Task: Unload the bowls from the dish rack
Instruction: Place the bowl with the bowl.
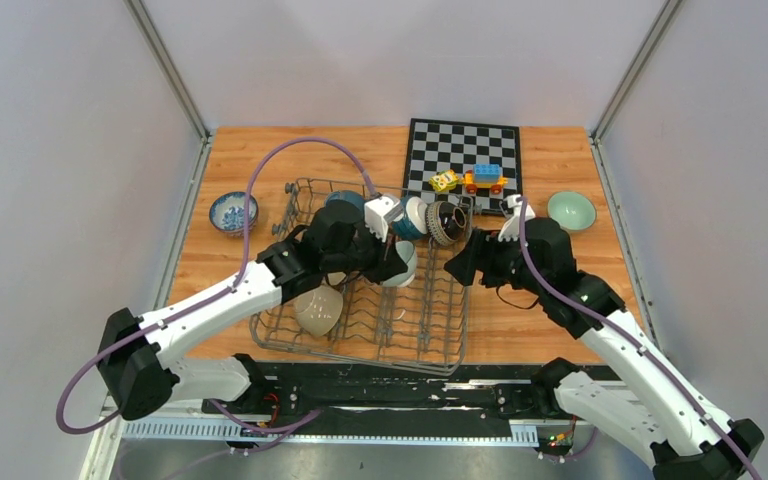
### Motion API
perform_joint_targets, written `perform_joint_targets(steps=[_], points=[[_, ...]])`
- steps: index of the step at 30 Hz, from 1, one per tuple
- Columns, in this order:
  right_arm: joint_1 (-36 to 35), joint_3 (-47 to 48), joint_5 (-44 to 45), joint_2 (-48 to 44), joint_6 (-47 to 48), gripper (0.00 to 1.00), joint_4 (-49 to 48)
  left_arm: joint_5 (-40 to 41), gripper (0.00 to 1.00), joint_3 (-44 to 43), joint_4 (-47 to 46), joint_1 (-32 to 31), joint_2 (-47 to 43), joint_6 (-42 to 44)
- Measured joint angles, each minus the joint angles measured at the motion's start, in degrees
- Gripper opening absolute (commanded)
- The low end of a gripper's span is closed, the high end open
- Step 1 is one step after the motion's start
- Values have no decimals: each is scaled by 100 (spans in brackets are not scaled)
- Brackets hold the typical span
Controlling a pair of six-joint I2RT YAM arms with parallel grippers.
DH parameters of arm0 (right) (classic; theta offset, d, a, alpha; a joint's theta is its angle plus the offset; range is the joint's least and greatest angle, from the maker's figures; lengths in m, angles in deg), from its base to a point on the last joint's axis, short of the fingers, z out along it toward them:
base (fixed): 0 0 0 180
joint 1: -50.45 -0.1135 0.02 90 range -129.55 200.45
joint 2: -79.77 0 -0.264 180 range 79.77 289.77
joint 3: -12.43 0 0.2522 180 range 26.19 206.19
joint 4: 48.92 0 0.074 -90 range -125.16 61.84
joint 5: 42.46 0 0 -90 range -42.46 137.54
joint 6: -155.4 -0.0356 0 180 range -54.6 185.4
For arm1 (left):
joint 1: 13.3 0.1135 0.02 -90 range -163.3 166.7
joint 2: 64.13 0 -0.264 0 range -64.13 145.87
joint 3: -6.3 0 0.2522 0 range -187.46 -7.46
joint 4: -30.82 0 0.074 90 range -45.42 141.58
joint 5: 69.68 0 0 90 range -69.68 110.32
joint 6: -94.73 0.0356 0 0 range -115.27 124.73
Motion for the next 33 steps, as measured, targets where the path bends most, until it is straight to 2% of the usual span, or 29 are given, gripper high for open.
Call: perform_joint_targets(steps=[4,11,22,29,33], points=[[0,177,55,173,48,75,407,466,0,-181,275,-267,0,619],[0,944,284,398,286,75,1263,1237,0,-313,651,-953,-79,2253],[0,1674,398,468,782,74,2194,1932,0,184,590,-2055,-979,5001],[0,2468,46,911,1486,74,2616,2627,0,387,739,-2734,-1102,6299],[-142,3134,-15,1296,2024,69,2868,2736,0,461,984,-3053,-1078,6872]])
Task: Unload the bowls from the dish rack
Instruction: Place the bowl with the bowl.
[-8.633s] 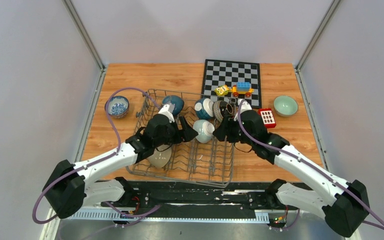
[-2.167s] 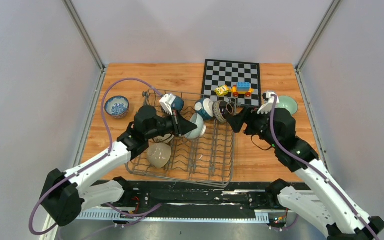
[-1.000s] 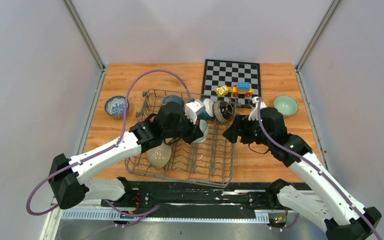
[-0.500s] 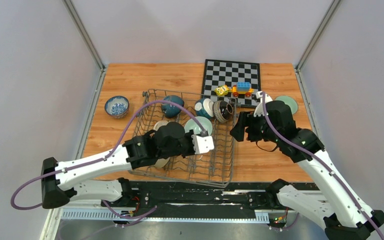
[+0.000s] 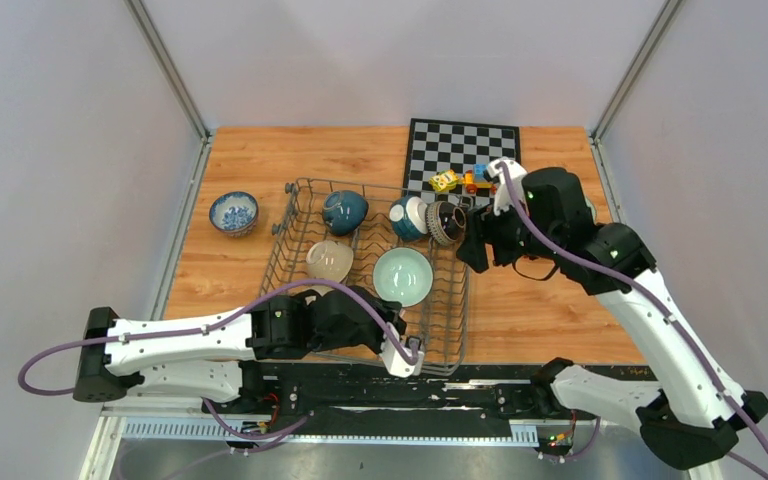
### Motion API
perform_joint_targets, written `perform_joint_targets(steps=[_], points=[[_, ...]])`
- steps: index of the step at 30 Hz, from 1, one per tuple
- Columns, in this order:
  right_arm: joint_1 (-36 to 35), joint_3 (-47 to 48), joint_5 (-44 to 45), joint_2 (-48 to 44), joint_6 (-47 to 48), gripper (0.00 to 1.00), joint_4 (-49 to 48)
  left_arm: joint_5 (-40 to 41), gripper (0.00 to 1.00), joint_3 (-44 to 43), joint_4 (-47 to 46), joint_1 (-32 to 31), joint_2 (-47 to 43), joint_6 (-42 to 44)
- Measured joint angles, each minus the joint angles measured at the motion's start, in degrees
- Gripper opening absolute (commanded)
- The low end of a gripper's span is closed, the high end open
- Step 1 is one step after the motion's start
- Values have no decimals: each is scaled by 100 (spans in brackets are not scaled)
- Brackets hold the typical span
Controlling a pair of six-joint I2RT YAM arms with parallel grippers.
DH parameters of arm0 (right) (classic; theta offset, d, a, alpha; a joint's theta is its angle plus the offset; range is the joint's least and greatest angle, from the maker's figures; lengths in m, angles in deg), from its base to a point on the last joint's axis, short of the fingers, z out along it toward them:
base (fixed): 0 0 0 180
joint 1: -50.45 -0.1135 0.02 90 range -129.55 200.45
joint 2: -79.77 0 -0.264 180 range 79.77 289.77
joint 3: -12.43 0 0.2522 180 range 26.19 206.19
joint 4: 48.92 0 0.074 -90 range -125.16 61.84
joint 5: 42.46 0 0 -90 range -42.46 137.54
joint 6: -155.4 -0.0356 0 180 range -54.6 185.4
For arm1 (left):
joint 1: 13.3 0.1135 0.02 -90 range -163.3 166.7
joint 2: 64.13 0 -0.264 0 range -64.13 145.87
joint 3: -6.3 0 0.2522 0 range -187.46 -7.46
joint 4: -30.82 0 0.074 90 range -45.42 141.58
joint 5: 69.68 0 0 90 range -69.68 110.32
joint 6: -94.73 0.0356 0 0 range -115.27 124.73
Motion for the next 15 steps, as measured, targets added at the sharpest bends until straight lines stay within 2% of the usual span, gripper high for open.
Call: perform_joint_targets(steps=[7,15], points=[[-946,1178,114,1016,802,61,334,-94,0,55,389,-205,-55,400],[-1631,1462,173,1939,1311,52,542,-358,0,474,382,-457,-579,470]])
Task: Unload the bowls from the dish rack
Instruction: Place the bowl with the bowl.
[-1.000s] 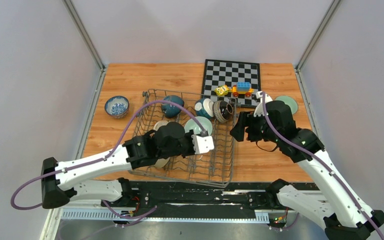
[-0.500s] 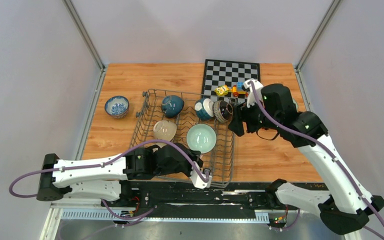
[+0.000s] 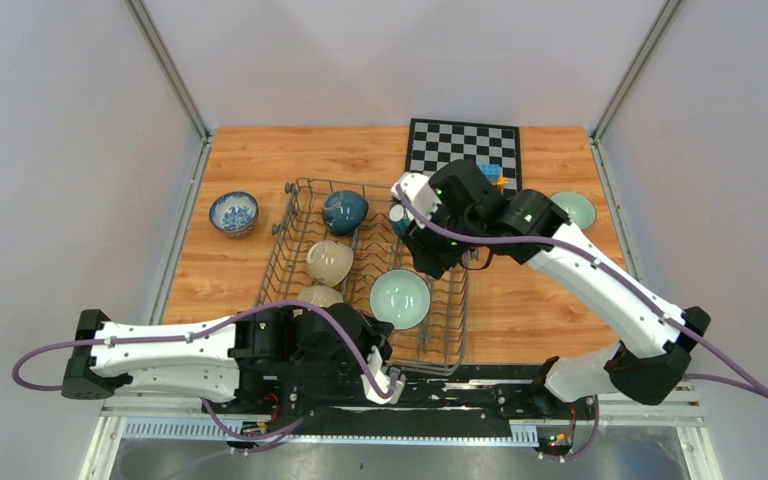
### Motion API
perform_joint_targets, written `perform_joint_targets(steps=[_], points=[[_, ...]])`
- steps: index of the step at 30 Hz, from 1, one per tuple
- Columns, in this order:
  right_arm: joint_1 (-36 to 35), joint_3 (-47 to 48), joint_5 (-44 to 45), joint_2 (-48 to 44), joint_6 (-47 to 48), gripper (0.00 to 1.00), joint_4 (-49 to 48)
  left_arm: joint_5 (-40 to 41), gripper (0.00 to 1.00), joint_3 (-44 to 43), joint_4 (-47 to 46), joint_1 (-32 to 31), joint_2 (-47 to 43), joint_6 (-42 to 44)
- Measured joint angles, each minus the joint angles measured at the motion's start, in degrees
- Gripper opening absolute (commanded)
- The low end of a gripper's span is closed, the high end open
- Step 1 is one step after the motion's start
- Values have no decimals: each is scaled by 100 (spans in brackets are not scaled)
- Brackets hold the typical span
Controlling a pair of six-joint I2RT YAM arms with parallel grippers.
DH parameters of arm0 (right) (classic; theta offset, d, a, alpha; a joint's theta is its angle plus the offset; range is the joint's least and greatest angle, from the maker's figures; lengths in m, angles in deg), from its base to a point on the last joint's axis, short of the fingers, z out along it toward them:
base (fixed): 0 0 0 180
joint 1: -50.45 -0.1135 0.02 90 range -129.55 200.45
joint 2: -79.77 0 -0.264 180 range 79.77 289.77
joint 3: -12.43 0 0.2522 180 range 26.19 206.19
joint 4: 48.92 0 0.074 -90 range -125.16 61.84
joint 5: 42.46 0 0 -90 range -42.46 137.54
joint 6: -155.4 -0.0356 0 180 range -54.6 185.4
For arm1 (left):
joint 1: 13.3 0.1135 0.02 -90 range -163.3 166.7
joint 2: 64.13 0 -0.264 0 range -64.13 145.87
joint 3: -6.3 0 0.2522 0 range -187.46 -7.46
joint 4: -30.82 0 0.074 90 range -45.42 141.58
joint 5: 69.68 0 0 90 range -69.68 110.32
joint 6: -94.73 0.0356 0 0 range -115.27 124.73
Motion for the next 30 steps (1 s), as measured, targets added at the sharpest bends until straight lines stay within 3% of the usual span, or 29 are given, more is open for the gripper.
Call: perform_joint_targets(steps=[11,30], points=[[-743,-125,323,258,236,49,63,-264,0,120,-26,-83,-144,-122],[-804,-315,743,599,310,39,22,-258,0,157,-184,-197,-144,-160]])
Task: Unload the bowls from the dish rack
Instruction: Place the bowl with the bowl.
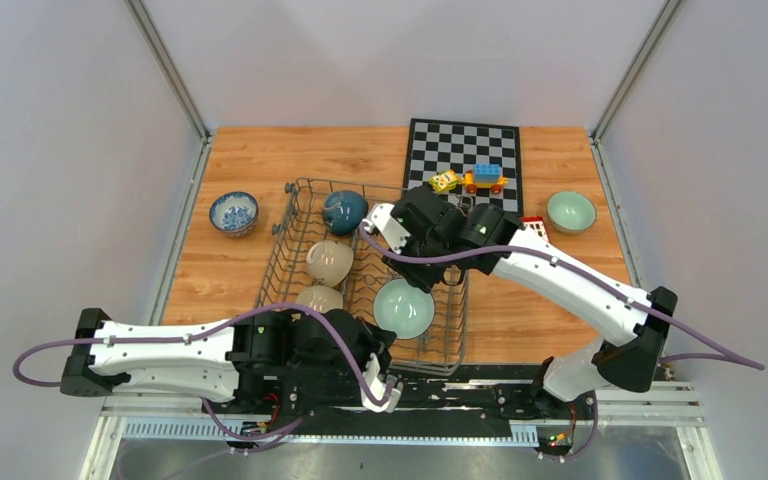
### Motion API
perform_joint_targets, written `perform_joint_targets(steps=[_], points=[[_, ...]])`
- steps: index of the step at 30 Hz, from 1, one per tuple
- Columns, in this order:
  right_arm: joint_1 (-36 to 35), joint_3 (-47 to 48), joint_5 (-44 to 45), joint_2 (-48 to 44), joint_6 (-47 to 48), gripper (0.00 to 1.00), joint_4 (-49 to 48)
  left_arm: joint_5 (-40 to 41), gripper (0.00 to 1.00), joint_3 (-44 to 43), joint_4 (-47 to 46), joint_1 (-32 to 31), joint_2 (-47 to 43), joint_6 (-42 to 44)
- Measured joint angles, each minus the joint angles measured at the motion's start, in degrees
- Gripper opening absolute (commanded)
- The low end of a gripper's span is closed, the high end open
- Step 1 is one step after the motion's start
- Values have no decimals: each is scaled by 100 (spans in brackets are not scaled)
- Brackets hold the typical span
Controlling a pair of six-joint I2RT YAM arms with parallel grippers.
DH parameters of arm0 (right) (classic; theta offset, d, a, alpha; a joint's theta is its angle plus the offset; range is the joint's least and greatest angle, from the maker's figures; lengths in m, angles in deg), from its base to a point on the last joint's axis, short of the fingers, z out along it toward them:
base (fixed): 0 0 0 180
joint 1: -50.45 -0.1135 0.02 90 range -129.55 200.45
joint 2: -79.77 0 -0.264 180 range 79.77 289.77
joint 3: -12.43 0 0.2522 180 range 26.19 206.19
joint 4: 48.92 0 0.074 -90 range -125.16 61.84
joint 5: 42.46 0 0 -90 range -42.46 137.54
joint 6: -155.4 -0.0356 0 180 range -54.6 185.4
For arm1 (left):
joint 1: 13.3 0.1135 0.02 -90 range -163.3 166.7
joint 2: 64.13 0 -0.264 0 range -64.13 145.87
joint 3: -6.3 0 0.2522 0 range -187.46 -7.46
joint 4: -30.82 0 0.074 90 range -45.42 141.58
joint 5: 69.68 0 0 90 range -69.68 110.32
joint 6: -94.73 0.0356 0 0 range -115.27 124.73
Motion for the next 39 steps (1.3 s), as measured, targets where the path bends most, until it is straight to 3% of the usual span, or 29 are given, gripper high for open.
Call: perform_joint_targets(steps=[16,20,24,27,28,29,30,33,35,39], points=[[-66,-111,-7,125,0,28,-11,35,0,74,-74,-2,-4,-111],[-66,-138,-7,149,2,20,-22,42,0,79,-79,-2,-11,-111],[-81,-164,-55,157,2,1,-31,87,0,114,-120,-2,-15,-122],[-94,-166,-44,157,13,0,-2,129,2,140,-118,-2,-17,-186],[-94,-168,-28,157,11,0,-4,162,12,149,-120,-4,-20,-221],[-94,-175,-2,157,-2,0,-13,208,33,149,-122,-9,-17,-262],[-96,-186,48,157,-26,0,-26,267,45,149,-138,-17,-20,-313],[-96,-262,354,151,-160,0,-39,584,73,149,-343,-33,-31,-590],[-72,-358,577,133,-275,0,-42,914,98,149,-516,-33,-87,-903],[109,-680,883,-133,-603,0,-136,1735,100,127,-765,-33,-254,-1738]])
